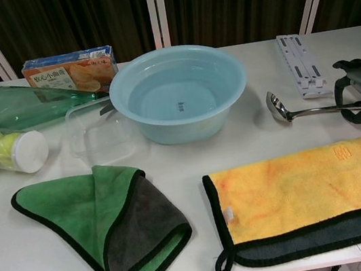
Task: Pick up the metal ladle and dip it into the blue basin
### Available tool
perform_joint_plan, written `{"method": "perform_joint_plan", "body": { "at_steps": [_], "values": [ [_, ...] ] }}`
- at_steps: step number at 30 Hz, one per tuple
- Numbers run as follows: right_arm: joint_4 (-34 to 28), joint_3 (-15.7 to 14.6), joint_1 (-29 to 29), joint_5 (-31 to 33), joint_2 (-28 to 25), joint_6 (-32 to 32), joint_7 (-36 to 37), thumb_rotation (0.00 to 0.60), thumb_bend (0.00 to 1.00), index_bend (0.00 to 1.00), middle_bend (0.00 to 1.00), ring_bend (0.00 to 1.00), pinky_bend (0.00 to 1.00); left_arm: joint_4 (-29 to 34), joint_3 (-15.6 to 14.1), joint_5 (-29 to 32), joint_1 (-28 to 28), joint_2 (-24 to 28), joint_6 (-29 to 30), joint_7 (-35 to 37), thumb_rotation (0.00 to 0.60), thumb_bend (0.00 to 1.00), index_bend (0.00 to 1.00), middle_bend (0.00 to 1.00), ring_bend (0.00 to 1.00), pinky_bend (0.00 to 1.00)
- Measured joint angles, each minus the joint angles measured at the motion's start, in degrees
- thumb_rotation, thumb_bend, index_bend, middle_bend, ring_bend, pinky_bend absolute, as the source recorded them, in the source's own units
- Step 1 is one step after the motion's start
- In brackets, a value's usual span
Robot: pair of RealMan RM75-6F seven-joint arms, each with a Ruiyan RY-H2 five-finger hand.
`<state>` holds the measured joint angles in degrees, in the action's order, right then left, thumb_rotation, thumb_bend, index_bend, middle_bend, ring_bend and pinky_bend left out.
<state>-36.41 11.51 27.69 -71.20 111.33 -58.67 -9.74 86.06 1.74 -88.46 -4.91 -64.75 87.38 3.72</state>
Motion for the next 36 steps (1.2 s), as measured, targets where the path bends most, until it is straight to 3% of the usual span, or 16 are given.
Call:
{"method": "perform_joint_plan", "body": {
  "at_steps": [20,30,36],
  "values": [
    [2.0,-0.2,-0.5,-1.3,1.1,-1.8,1.4,0.6,0.45,0.66,0.01,0.0,0.0,0.2,-0.1,0.0,-0.1,0.4,-0.4,0.6,0.6,0.15,0.14,0.02,0.0,0.12],
    [1.0,-0.2,-1.8,-2.7,0.1,-5.9,5.7,0.6,0.48,0.76,0.08,0.0,0.0,0.4,-0.4,-0.6,-0.1,0.6,-0.5,1.2,0.6,0.15,0.14,0.02,0.0,0.12],
    [0.4,-0.1,-2.6,-3.6,-0.9,-8.2,9.2,0.6,0.55,0.83,0.18,0.0,0.0,0.6,-0.5,-0.6,-0.1,0.6,-0.6,1.0,0.6,0.15,0.14,0.02,0.0,0.12]
  ]
}}
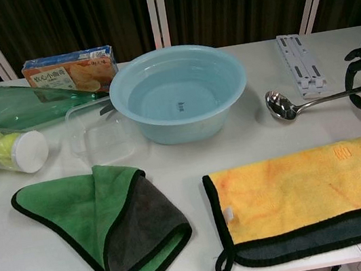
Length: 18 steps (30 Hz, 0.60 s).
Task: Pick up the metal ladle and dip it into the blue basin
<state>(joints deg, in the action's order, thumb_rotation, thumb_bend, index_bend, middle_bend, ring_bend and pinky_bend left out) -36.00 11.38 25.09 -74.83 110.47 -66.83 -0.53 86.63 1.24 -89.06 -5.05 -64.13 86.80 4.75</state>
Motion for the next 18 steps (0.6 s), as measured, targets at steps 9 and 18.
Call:
{"method": "perform_joint_plan", "body": {
  "at_steps": [9,18],
  "values": [
    [-2.9,0.1,-0.9,-1.4,-2.2,-2.6,5.7,0.6,0.6,0.84,0.23,0.0,0.07,0.3,-0.1,-0.1,0.1,0.0,0.1,-0.1,0.6,0.15,0.14,0.01,0.0,0.12],
    [-12.1,0.7,-1.9,-1.7,-6.3,-4.1,7.8,0.6,0.61,0.82,0.23,0.07,0.23,1.1,-0.4,-0.1,0.2,0.4,-0.3,-0.7,0.6,0.15,0.14,0.01,0.0,0.12]
  ]
}}
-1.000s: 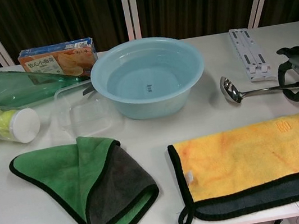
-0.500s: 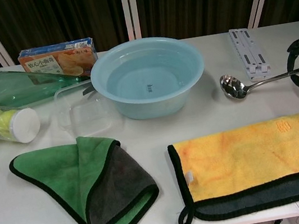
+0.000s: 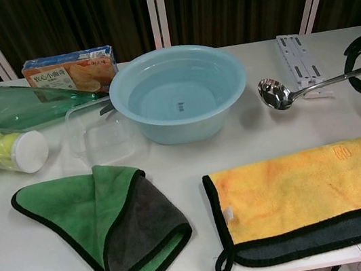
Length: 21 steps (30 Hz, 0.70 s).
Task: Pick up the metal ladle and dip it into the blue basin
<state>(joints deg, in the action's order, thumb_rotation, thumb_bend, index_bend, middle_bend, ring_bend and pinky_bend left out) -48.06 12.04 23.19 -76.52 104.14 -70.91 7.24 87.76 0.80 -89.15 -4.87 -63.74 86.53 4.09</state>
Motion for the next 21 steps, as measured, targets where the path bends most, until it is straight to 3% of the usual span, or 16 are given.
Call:
{"method": "perform_joint_plan", "body": {
  "at_steps": [10,16,21],
  "values": [
    [-18.4,2.5,-1.6,2.1,-9.8,-1.0,-1.1,0.6,0.64,0.81,0.28,0.33,0.69,0.7,-0.1,0.2,0.0,0.3,-0.3,-0.4,0.6,0.14,0.14,0.01,0.0,0.12],
    [-28.1,3.9,-2.8,4.0,-15.8,-1.6,-3.6,0.6,0.64,0.79,0.3,0.48,0.82,0.9,-0.2,0.1,0.0,0.2,-0.5,-0.9,0.6,0.14,0.14,0.01,0.0,0.12],
    [-31.9,4.6,-3.2,4.9,-18.0,-2.1,-4.9,0.6,0.64,0.79,0.31,0.53,0.87,1.0,-0.2,0.1,0.0,0.2,-0.5,-1.1,0.6,0.15,0.14,0.01,0.0,0.12]
  ]
}}
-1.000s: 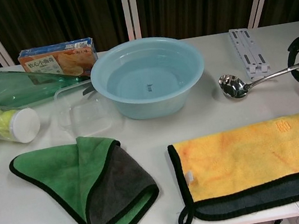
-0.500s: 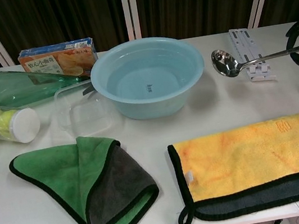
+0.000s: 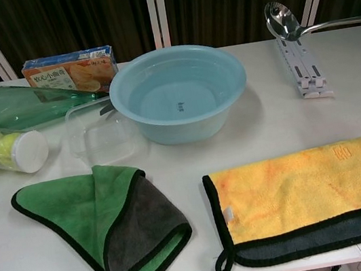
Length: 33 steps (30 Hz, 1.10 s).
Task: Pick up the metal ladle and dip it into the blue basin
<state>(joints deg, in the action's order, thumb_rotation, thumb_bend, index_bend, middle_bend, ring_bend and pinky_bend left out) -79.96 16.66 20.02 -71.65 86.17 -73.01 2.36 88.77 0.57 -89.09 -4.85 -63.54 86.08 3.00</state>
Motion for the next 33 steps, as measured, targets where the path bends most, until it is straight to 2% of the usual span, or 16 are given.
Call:
{"method": "perform_joint_plan", "body": {
  "at_steps": [9,15,23,28,33],
  "values": [
    [-4.0,0.6,0.0,1.7,-2.2,0.0,-1.6,0.6,0.64,0.79,0.34,0.68,0.97,-0.1,0.0,0.1,-0.1,0.0,-0.2,0.2,0.6,0.14,0.14,0.01,0.0,0.12],
    [-4.8,0.7,0.3,2.3,-2.5,0.1,-2.1,0.6,0.65,0.79,0.36,0.73,0.99,-0.1,0.1,0.2,-0.1,0.1,-0.3,0.3,0.6,0.14,0.14,0.01,0.0,0.12],
    [-6.4,1.1,1.0,3.2,-3.2,0.5,-3.2,0.6,0.65,0.79,0.41,0.76,1.0,-0.1,0.0,0.3,-0.4,0.0,-0.9,0.0,0.6,0.14,0.14,0.01,0.0,0.12],
    [-8.0,1.5,1.7,3.4,-3.6,0.4,-4.6,0.6,0.65,0.81,0.51,0.76,1.0,-0.1,0.1,0.5,-0.5,0.0,-1.1,-0.1,0.6,0.14,0.14,0.01,0.0,0.12],
    [-8.6,1.6,2.2,3.8,-3.6,0.3,-5.0,0.6,0.65,0.81,0.56,0.76,1.0,-0.1,0.1,0.7,-0.5,0.0,-1.2,-0.1,0.6,0.15,0.14,0.01,0.0,0.12]
  ]
}}
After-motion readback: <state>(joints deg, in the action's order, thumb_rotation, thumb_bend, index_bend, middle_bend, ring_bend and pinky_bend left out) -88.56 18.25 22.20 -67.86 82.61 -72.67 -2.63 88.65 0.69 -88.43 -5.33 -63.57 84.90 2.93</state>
